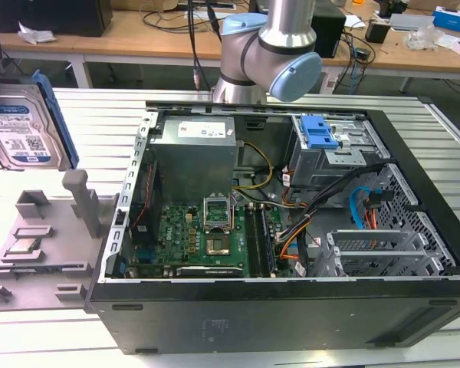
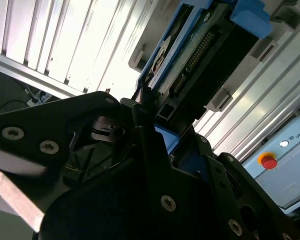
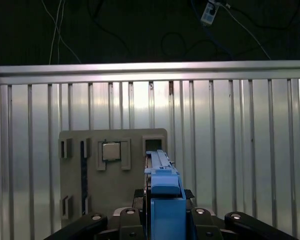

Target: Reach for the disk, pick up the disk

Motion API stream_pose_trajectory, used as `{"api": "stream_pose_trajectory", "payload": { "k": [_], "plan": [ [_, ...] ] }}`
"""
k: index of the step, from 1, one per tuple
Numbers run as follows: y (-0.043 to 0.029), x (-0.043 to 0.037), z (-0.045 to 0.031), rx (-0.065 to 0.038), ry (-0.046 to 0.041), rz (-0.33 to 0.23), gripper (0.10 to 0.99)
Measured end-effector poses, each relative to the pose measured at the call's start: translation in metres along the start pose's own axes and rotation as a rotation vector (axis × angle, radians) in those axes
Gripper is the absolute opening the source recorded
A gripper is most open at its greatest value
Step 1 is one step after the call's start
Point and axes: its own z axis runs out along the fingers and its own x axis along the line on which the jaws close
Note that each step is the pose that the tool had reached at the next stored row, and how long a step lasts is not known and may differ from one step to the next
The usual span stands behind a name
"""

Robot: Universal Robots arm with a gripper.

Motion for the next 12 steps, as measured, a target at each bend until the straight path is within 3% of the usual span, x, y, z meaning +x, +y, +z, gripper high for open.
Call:
{"api": "stream_pose_trajectory", "payload": {
  "k": [12],
  "plan": [
    [-0.0007, 0.0000, -0.0150, 0.000, 0.0000, 0.000, 0.365]
  ]
}}
